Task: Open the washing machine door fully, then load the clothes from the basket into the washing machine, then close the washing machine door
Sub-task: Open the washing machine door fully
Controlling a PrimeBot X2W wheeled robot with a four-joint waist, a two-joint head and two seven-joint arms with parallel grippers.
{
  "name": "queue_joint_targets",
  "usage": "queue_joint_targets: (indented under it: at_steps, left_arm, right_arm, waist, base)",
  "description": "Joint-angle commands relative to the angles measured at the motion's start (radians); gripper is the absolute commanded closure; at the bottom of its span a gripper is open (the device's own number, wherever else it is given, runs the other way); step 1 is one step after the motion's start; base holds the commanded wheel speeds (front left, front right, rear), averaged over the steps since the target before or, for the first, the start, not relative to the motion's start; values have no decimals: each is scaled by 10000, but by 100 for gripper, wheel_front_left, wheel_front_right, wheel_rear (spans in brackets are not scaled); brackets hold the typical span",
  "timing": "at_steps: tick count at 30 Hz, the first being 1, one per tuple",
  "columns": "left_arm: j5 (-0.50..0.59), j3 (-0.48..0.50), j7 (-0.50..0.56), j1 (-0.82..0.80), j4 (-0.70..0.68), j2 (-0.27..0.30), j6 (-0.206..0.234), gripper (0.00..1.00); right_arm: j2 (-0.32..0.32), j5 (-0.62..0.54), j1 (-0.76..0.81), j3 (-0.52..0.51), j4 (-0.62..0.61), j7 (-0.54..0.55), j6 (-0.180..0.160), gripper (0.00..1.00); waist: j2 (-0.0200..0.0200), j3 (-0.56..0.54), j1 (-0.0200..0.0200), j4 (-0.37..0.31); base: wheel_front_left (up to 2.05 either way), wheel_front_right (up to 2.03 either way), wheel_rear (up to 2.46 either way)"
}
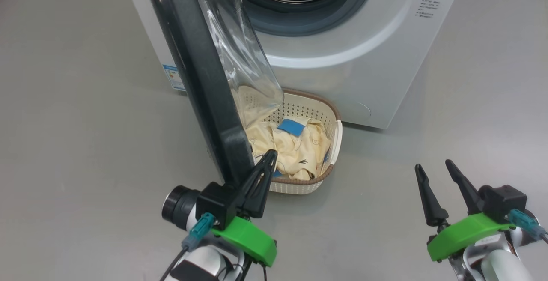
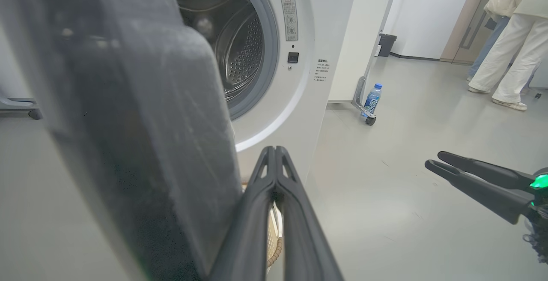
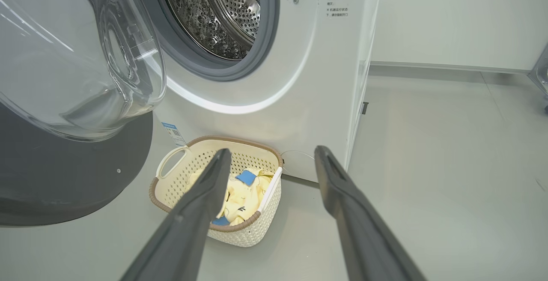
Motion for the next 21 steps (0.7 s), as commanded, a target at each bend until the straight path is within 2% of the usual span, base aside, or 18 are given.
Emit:
queue_joint_targets:
  at_steps: [1, 12, 21]
  left_arm:
    - [-104, 732, 44, -272, -196, 391, 196, 100]
    - [-378, 1317, -53, 55, -184, 758, 690, 100]
    - [-637, 1846, -143, 251, -253, 957, 1118, 100]
  right_arm:
    - [-201, 44, -380, 135, -245, -93, -27, 0]
    - [-238, 60, -340, 103, -219, -93, -27, 0]
    - [-226, 54, -293, 93, -229, -93, -27, 0]
  waist:
    - [0, -4, 0, 27]
    - [0, 2, 0, 344]
    - [0, -36, 0, 857]
  base:
    - [0, 0, 0]
    - [0, 0, 0]
    - [0, 0, 0]
